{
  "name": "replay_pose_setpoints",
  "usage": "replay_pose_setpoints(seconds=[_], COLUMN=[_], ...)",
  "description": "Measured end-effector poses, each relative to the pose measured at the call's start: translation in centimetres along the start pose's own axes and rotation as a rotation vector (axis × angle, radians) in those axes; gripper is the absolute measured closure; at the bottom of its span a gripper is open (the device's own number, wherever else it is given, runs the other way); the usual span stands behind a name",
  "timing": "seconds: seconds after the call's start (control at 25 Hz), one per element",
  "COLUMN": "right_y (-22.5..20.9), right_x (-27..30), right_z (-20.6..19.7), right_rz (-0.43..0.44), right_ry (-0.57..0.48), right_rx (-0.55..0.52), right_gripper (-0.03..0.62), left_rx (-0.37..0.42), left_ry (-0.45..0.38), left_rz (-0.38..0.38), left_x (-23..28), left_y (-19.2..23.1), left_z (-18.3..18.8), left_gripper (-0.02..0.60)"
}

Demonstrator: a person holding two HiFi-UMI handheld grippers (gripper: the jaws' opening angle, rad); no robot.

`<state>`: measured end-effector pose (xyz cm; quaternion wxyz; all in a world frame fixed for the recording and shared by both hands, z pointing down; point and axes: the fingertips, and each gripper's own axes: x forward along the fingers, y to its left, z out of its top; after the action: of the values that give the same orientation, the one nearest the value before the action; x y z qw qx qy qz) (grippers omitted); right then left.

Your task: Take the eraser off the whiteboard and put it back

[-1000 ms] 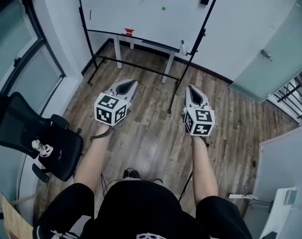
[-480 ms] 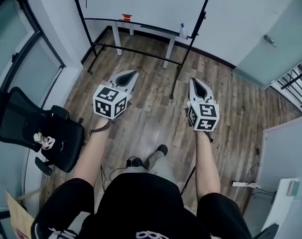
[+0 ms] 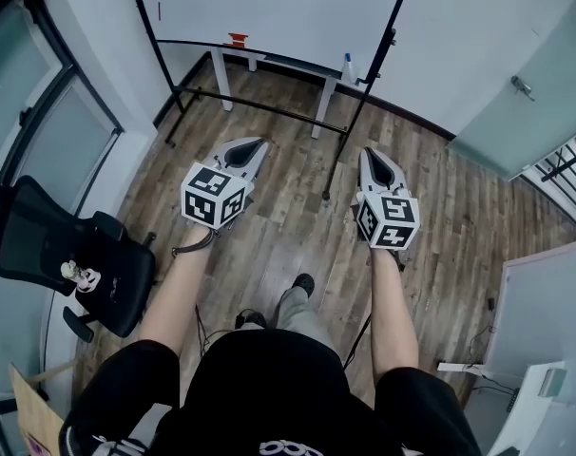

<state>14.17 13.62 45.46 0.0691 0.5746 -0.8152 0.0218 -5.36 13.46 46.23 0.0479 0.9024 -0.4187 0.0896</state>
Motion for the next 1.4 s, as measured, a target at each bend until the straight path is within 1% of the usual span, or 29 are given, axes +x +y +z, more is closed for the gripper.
replay_pose_setpoints(seconds=[0.16,0.28,0.48,0.64,1.08,1.4], right_y=[-2.8,-5.1,-8.6,-10.9,-15.2,-17.3], right_x=[3.5,5.7,8.0,9.7,13.1,15.3], right_z=[0.7,1.0,0.5,0.2,-0.1,0.8], right_rz=[0.017,0.025,0.04,0.054,0.066,0.054], right_ry=[-0.008,-0.008,0.002,0.006,0.002,-0.005], right_rx=[-0.01,-0.016,0.007,0.017,0.02,0.013], right_gripper=[0.569,0.569,0.569,0.569,0.569,0.569], left_rx=[0.005,-0.001,0.01,0.012,0.01,0.006], left_ry=[0.017,0.014,0.023,0.034,0.025,0.017], left_rz=[0.005,0.014,0.023,0.038,0.052,0.036], left_x=[4.1,6.9,10.8,13.4,17.6,20.7], left_y=[1.3,2.0,2.3,2.3,2.3,3.3], left_z=[0.7,1.5,2.7,3.0,3.9,4.6], left_gripper=[0.56,0.56,0.56,0.56,0.56,0.56])
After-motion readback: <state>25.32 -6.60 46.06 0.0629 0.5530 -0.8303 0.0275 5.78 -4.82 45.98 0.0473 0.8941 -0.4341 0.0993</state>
